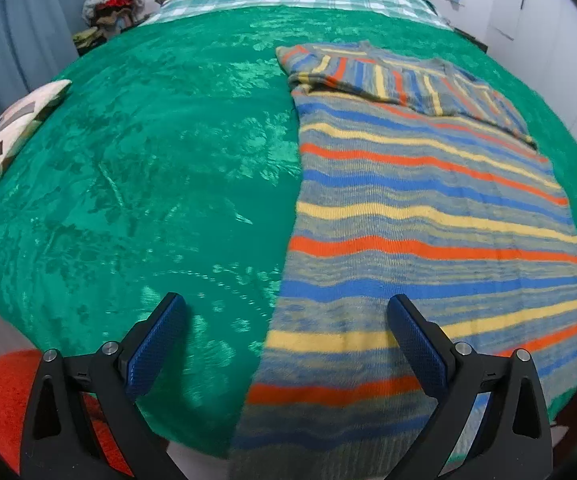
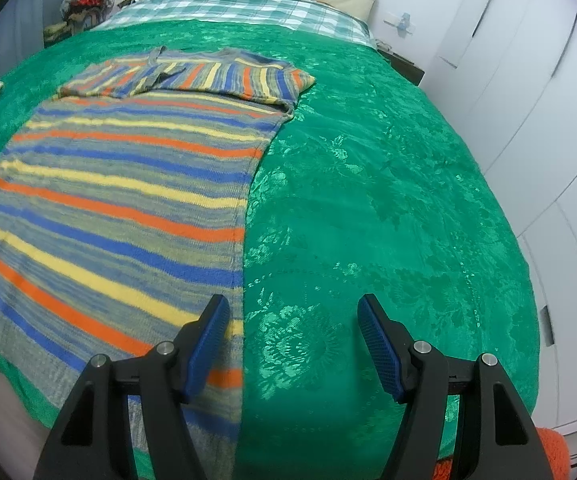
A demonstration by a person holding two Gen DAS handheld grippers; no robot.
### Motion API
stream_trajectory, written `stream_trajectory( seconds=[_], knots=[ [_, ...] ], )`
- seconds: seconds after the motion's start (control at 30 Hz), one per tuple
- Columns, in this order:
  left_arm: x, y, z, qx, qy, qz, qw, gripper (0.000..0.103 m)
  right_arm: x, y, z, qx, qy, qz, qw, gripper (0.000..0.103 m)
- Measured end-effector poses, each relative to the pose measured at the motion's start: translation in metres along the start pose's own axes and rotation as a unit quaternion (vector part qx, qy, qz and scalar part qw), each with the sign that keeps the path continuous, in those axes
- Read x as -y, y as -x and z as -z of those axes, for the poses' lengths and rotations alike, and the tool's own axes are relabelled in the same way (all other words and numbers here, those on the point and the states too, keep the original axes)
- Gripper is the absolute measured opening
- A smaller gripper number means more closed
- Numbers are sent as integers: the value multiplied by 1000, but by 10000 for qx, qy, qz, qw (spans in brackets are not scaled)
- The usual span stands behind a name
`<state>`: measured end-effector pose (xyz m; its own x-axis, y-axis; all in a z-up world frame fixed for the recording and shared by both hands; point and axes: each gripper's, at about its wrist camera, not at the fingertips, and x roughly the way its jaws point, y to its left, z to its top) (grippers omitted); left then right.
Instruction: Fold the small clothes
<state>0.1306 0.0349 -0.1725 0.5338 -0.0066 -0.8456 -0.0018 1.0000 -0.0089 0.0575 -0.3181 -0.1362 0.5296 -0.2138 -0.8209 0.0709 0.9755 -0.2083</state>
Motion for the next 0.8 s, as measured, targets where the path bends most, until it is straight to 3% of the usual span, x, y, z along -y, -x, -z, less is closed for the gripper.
stream_trajectory(
  seconds=[0.1,0.17,0.27,0.3,0.33,0.37,0.47,0.5,0.53,0.6,0.7,0.8],
  knots=[
    [-12,3,5,-338,59,507,9981,101,38,15,-5,105,-794,-453,9958,67],
    [-12,-1,16,-666,-69,712,9952,101,57,11,-4,-201,-1281,-1017,9863,67],
    [3,2,32,-849,-538,703,9925,98,61,-7,8,-1101,-1760,-2202,9531,66],
    [10,4,36,-887,-730,685,9910,93,56,-11,14,-1340,-1794,-2480,9425,64],
    [13,5,38,-910,-821,684,9901,84,48,-13,20,-1605,-1725,-2704,9335,62],
    [18,6,41,-954,-937,661,9888,81,41,-14,24,-1778,-1637,-2796,9292,61],
    [23,7,46,-1104,-1036,653,9863,56,23,-20,34,-2099,-1498,-2889,9220,58],
    [22,6,46,-1212,-984,714,9852,34,18,-24,35,-2159,-1493,-2946,9189,51],
    [21,5,47,-1333,-894,761,9841,8,17,-28,34,-2200,-1502,-2981,9166,34],
    [14,7,43,-1453,-663,927,9828,7,14,-33,34,-2290,-1581,-3131,9080,6],
    [4,17,31,-1527,-353,1283,9793,7,18,-24,22,-2064,-1776,-3397,9002,5],
    [-9,18,-5,-1490,91,1798,9723,7,29,-15,4,-1685,-2090,-3529,8963,5]
  ],
)
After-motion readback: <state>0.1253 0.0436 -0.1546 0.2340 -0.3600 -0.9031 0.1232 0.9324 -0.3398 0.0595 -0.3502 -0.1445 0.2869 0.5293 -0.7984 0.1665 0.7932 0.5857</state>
